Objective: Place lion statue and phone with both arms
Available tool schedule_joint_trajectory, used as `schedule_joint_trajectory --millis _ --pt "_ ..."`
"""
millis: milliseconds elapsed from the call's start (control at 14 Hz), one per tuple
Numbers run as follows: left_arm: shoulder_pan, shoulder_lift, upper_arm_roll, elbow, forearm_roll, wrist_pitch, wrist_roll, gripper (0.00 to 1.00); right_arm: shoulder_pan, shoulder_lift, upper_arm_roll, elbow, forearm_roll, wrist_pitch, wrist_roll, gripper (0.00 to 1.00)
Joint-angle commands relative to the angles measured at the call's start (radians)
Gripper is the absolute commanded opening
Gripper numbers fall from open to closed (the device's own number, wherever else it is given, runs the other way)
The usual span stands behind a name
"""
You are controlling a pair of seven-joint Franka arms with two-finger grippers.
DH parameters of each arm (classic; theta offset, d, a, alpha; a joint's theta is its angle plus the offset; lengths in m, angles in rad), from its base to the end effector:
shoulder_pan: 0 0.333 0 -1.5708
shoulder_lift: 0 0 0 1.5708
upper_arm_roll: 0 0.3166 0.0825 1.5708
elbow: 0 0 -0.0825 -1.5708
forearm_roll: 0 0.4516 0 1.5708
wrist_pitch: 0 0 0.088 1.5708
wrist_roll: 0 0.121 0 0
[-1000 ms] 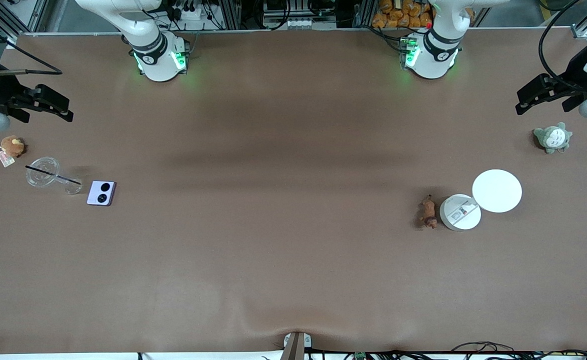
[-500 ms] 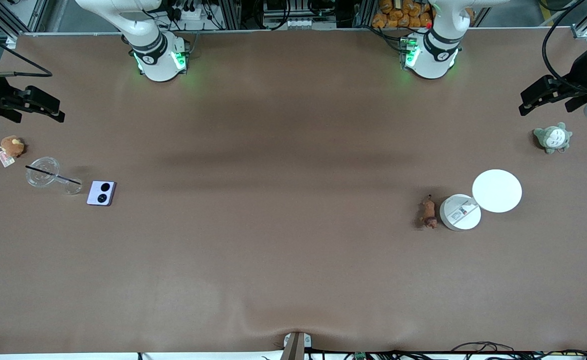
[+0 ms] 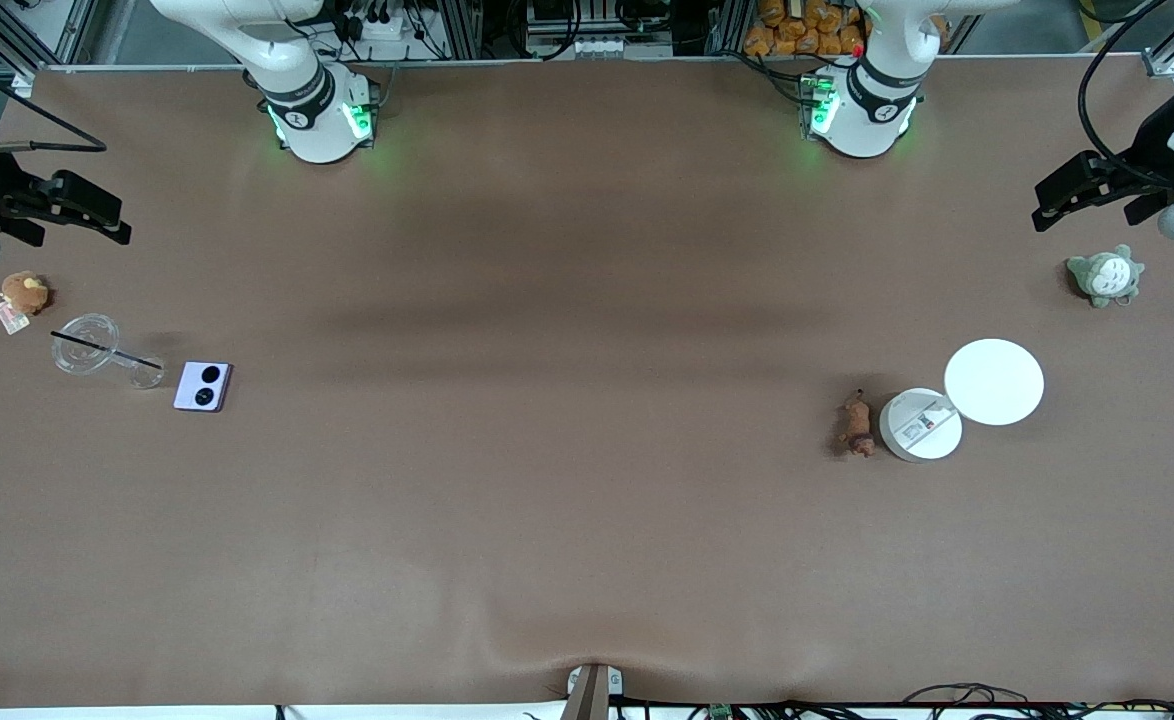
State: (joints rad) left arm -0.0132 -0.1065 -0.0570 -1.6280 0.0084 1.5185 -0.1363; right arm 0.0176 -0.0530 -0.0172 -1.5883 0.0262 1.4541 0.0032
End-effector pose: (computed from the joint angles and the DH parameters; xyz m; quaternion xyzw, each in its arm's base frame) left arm 0.5816 -0.0415 0.6399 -0.9994 -0.0334 0.0008 0.0074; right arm 0.5919 0.0034 0.6243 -0.9991 0.0004 0.0406 0.0134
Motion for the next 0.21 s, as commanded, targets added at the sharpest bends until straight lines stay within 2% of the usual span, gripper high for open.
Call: schedule_joint_trajectory --millis 0,143 --pt "0.007 -0.012 0.003 0.023 -0.014 -0.011 0.017 1.0 0.012 -0.013 -0.009 0.001 -0.003 0.002 -0.009 1.0" --pt "0.007 -0.007 0.003 0.045 -0.014 -0.029 0.006 1.0 0.012 -0.013 -0.009 -0.001 -0.002 0.0 -0.009 1.0"
